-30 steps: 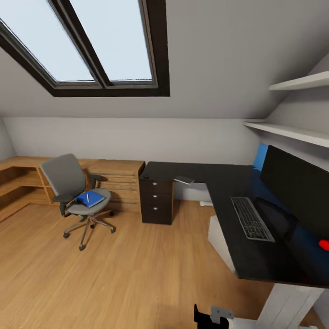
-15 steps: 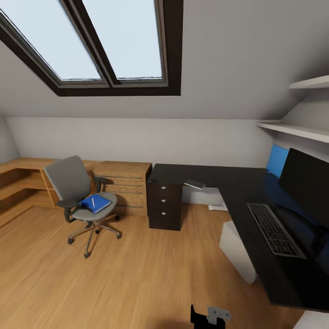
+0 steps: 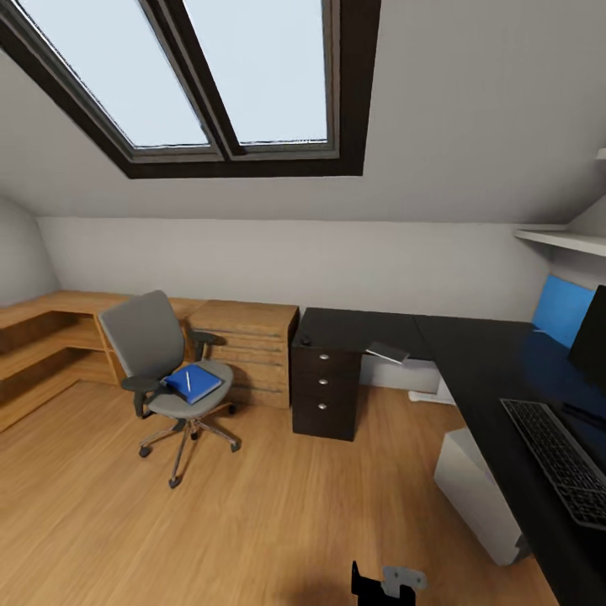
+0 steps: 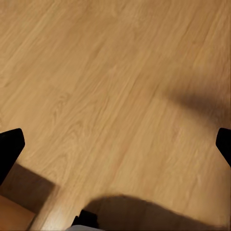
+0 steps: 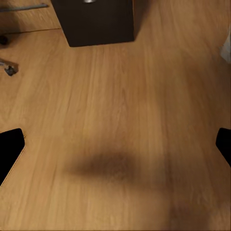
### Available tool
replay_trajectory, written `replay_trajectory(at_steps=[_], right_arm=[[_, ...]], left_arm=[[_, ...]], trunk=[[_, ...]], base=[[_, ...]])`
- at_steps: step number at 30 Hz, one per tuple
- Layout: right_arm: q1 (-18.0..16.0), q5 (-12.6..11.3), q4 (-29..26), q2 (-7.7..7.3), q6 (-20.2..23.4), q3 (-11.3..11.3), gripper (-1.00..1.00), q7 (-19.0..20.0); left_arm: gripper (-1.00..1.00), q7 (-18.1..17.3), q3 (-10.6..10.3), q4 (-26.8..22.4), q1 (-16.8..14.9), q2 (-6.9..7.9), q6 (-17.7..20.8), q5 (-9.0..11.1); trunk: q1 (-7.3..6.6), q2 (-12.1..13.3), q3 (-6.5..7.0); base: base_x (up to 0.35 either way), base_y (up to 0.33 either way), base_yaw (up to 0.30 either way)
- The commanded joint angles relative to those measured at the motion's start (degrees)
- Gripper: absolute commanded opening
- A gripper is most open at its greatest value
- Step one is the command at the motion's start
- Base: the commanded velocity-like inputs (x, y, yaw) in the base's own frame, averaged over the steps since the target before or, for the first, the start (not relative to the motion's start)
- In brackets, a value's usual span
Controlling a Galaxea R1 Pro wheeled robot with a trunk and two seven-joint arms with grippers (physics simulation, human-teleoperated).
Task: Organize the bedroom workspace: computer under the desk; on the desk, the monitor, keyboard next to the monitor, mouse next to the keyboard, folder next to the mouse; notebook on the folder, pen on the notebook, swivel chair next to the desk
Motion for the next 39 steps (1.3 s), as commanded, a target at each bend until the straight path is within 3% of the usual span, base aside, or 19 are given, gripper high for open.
replay_trajectory(at_steps=[1, 22, 29, 34, 37, 39], right_arm=[[-0.07, -0.33, 0.11, 0.03, -0.19, 0.5, 1.0, -0.24], [-0.07, -0.4, 0.1, -0.14, -0.2, 0.5, 1.0, -0.22], [-0.07, -0.32, -1.22, -0.2, -0.17, 1.16, 1.0, -0.18], [-0.32, -0.39, -10.43, -0.95, 0.59, 1.55, 1.0, -1.44], [-0.55, -0.43, -17.05, -1.25, 2.92, 1.55, 1.0, -4.26], [-1.01, -0.39, -21.81, -1.34, 6.88, 1.57, 1.0, -7.53]], left_arm=[[1.0, 0.06, 0.03, -0.06, 0.01, -0.03, -0.07, 0.45], [1.0, 0.04, -0.01, 0.22, 0.01, -0.05, -0.17, 0.33], [1.0, -0.16, -1.0, -0.49, 0.01, -0.23, -0.2, 0.12], [1.0, -0.04, -4.73, -10.2, 0.01, -0.84, 1.09, -0.35], [1.0, -0.05, -5.67, -17.58, 0.01, -1.23, 5.92, -0.41], [1.0, -0.03, -6.84, -23.71, 0.01, -1.82, 12.27, -0.43]], trunk=[[0.05, -0.05, -0.03], [0.05, -0.05, 0.05], [0.05, -0.05, 0.05], [0.05, -0.05, 0.05], [0.05, -0.05, 0.05], [0.05, -0.05, 0.05]], base=[[0.327, 0.004, 0.217], [0.328, 0.0, 0.028], [0.328, 0.0, 0.0], [0.328, 0.0, 0.0], [0.328, 0.0, 0.0], [0.328, 0.0, 0.0]])
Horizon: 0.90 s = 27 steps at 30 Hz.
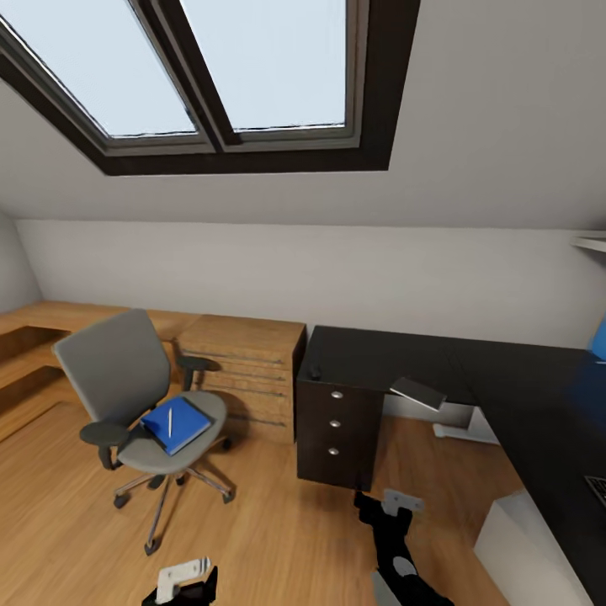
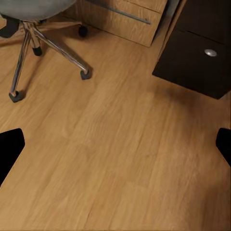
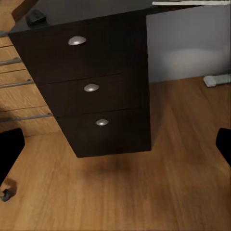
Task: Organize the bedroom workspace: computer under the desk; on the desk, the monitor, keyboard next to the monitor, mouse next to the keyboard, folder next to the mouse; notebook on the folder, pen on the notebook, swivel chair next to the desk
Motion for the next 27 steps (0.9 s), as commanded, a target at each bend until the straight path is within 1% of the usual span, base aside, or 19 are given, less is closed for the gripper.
replay_trajectory(at_steps=[1, 2, 3, 5, 6, 7, 8, 9, 10, 12, 13, 15, 18, 20, 22, 27], right_arm=[[-0.32, -0.53, -1.57, -0.02, 1.5, 0.51, 1.0, -1.47], [-0.62, -0.52, -3.15, 0.0, 3.25, 0.55, 1.0, -2.52], [-1.32, -0.52, -6.45, 0.04, 6.94, 0.62, 1.0, -4.3], [-2.22, -0.59, -9.72, 0.06, 10.86, 0.64, 1.0, -5.7], [-3.44, -0.71, -12.57, 0.07, 15.11, 0.64, 1.0, -6.68], [-4.23, -0.77, -13.75, 0.08, 17.38, 0.62, 1.0, -7.05], [-6.11, -0.93, -15.47, 0.09, 22.22, 0.6, 1.0, -7.69], [-7.19, -1.02, -16.07, 0.11, 24.75, 0.59, 1.0, -7.96], [-9.41, -1.14, -16.84, 0.17, 29.85, 0.57, 1.0, -8.36], [-11.53, -1.23, -17.31, 0.21, 34.39, 0.57, 1.0, -8.6], [-13.15, -1.31, -17.62, 0.23, 37.74, 0.55, 1.0, -8.69], [-14.58, -1.45, -17.88, 0.25, 40.76, 0.52, 1.0, -8.73], [-15.58, -1.45, -18.06, 0.27, 43.02, 0.75, 1.0, -8.84], [-15.87, -1.41, -18.08, 0.13, 43.7, 0.8, 1.0, -8.74], [-16.0, -1.44, -18.38, 0.01, 43.88, 0.86, 1.0, -8.65], [-15.97, -1.56, -18.49, 0.2, 43.7, 0.93, 1.0, -8.7]], left_arm=[[1.0, 0.17, -0.41, -2.31, 0.02, -0.24, 2.89, 0.36], [1.0, 0.19, -0.8, -4.39, 0.02, -0.44, 5.36, 0.36], [1.0, 0.26, -1.37, -8.43, 0.02, -0.73, 10.1, 0.36], [1.0, 0.31, -1.75, -11.98, 0.02, -0.91, 14.38, 0.38], [1.0, 0.33, -2.0, -14.7, -0.05, -1.03, 17.99, 0.42], [1.0, 0.34, -2.08, -15.7, -0.23, -1.07, 19.57, 0.44], [1.0, 0.36, -2.19, -17.14, -1.33, -1.13, 22.21, 0.5], [1.0, 0.36, -2.22, -17.64, -2.2, -1.15, 23.36, 0.54], [1.0, 0.37, -2.27, -18.19, -4.45, -1.18, 25.39, 0.6], [1.0, 0.37, -2.29, -18.15, -6.78, -1.2, 27.1, 0.65], [1.0, 0.35, -2.31, -17.72, -8.83, -1.21, 28.34, 0.7], [1.0, 0.34, -2.34, -17.16, -10.78, -1.27, 29.41, 0.68], [1.0, 0.33, -2.66, -16.66, -12.15, -1.33, 30.16, 0.52], [1.0, 0.35, -2.82, -15.98, -12.54, -1.27, 30.29, 0.45], [1.0, 0.37, -2.75, -14.31, -12.74, -1.03, 30.27, 0.4], [1.0, 0.32, -2.77, -13.75, -12.81, -0.97, 30.19, 0.38]], trunk=[[0.05, -0.05, -0.08], [0.05, -0.05, -0.08], [0.05, -0.05, -0.08], [0.05, -0.05, -0.08], [0.05, -0.05, -0.08], [0.05, -0.05, -0.08], [0.05, -0.05, -0.08], [0.05, -0.05, -0.08], [0.05, -0.05, -0.08], [0.05, -0.05, -0.08], [0.05, -0.05, -0.08], [0.05, -0.05, -0.08], [0.05, -0.05, -0.08], [0.05, -0.05, -0.08], [0.05, -0.05, -0.08], [0.05, -0.05, -0.08]], base=[[0.328, 0.0, 0.0], [0.328, 0.0, 0.0], [0.328, 0.0, 0.0], [0.328, 0.0, 0.0], [0.328, 0.0, 0.0], [0.328, 0.0, 0.0], [0.328, 0.0, 0.0], [0.328, 0.0, 0.0], [0.328, 0.0, 0.0], [0.328, 0.0, 0.0], [0.328, 0.0, 0.0], [0.328, 0.0, 0.0], [0.328, 0.0, 0.0], [0.328, 0.0, 0.0], [0.328, 0.0, 0.0], [0.328, 0.0, 0.002]])
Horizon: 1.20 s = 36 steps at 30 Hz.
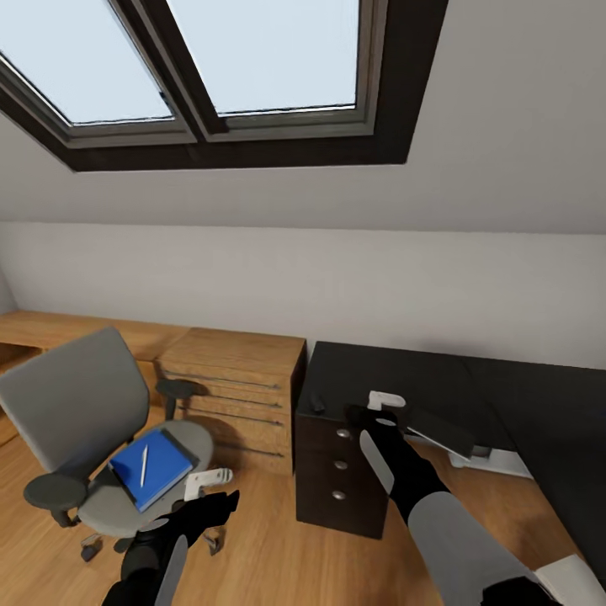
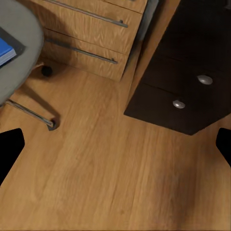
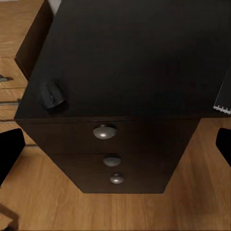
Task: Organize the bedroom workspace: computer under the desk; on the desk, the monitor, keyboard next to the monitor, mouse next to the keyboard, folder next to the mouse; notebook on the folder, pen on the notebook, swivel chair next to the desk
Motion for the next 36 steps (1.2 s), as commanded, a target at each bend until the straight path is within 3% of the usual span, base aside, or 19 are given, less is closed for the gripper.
replay_trajectory(at_steps=[1, 7, 8, 10, 11, 12, 24, 25, 31, 36], right_arm=[[-0.02, -0.5, -0.07, -0.02, 0.21, 0.3, 1.0, -0.5], [0.09, -0.38, 0.22, 0.23, 0.56, 3.24, 1.0, -0.5], [0.1, -0.4, 0.26, 0.26, 0.58, 6.24, 1.0, -0.49], [0.11, -0.43, 0.3, 0.27, 0.6, 9.54, 1.0, -0.5], [0.11, -0.44, 0.76, 0.29, 0.54, 13.33, 1.0, -0.45], [0.11, -0.45, 0.92, 0.29, 0.5, 13.84, 1.0, -0.44], [0.09, -0.45, 2.91, -0.09, 0.01, 14.6, 1.0, 0.05], [0.11, -0.1, 3.34, -0.43, -1.45, 14.7, 1.0, 1.26], [-0.14, 0.05, 12.11, -1.98, -6.17, 14.37, 1.0, 6.19], [-0.31, 0.0, 14.86, -2.57, -7.72, 14.33, 1.0, 7.6]], left_arm=[[1.0, 0.21, 0.09, -0.06, -0.04, -0.04, 0.3, 0.42], [1.0, 1.33, 0.37, 0.02, -0.05, -0.05, 0.3, 0.37], [1.0, 1.81, 0.38, 0.08, -0.05, -0.08, 0.29, 0.39], [1.0, 2.06, 0.39, 0.11, -0.05, -0.1, 0.29, 0.41], [1.0, 2.25, 0.39, 0.13, -0.05, -0.1, 0.29, 0.46], [1.0, 2.27, 0.39, 0.13, -0.05, -0.11, 0.29, 0.48], [1.0, 2.23, 0.39, 0.13, -0.05, -0.04, 0.3, 0.57], [1.0, 2.16, 0.42, 0.04, -0.05, -0.04, 0.31, 0.67], [1.0, 1.87, 0.48, -2.44, -0.11, 0.04, 0.35, 0.74], [1.0, 1.75, 0.48, -5.42, -0.13, 0.05, 0.43, 0.89]], trunk=[[0.05, -0.07, -0.09], [0.05, -0.07, -0.09], [0.05, -0.07, -0.09], [0.05, -0.07, -0.09], [0.05, -0.07, -0.09], [0.05, -0.07, -0.09], [0.05, -0.07, -0.09], [0.05, -0.07, -0.09], [0.05, -0.07, -0.09], [0.05, -0.07, -0.09]], base=[[0.328, 0.0, 0.063], [0.275, -0.058, 0.223], [0.254, -0.084, 0.252], [0.267, -0.055, 0.252], [0.307, -0.011, 0.239], [0.313, -0.007, 0.227], [0.325, 0.012, 0.038], [0.288, 0.001, 0.0], [0.273, 0.0, 0.0], [0.231, 0.0, 0.0]])
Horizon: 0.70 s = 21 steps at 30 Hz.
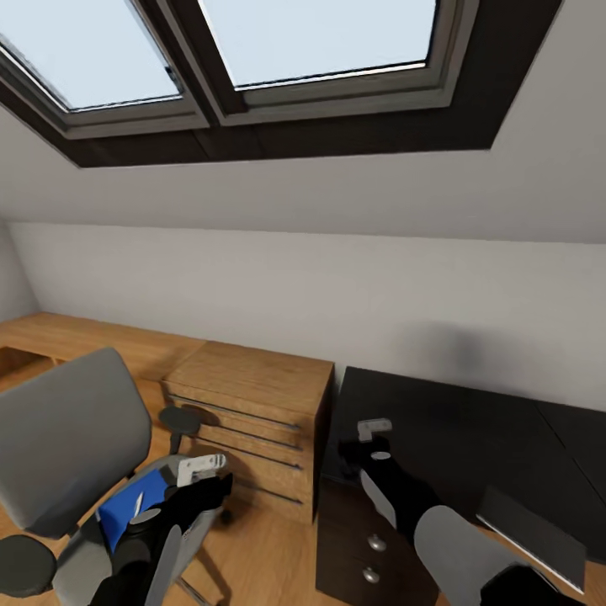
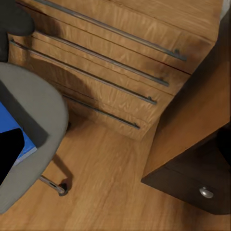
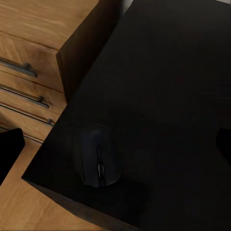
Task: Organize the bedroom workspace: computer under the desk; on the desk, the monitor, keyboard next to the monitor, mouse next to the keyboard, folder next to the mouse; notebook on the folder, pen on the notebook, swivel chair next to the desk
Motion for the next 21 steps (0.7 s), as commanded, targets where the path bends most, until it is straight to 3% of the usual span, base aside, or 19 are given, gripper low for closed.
replay_trajectory(at_steps=[1, 12, 21], right_arm=[[-0.13, -0.58, 0.84, -0.14, -0.02, 0.48, 1.0, -0.07], [-0.16, -0.96, 1.18, -0.15, 2.43, 0.48, 1.0, 0.19], [-0.16, -0.96, 1.09, -0.18, 1.91, 0.47, 1.0, 0.21]], left_arm=[[1.0, 0.33, 0.02, -1.36, -0.05, -0.04, 0.35, 0.63], [1.0, 0.31, -0.11, -6.08, -0.05, -0.19, 0.66, 4.84], [1.0, 0.36, -0.14, -6.06, -0.05, -0.21, 0.67, 5.17]], trunk=[[0.03, -0.06, -0.09], [0.25, -0.46, -0.27], [2.23, -4.07, -1.88]], base=[[0.075, 0.0, 0.0], [0.011, 0.0, 0.0], [0.0, 0.0, 0.0]])
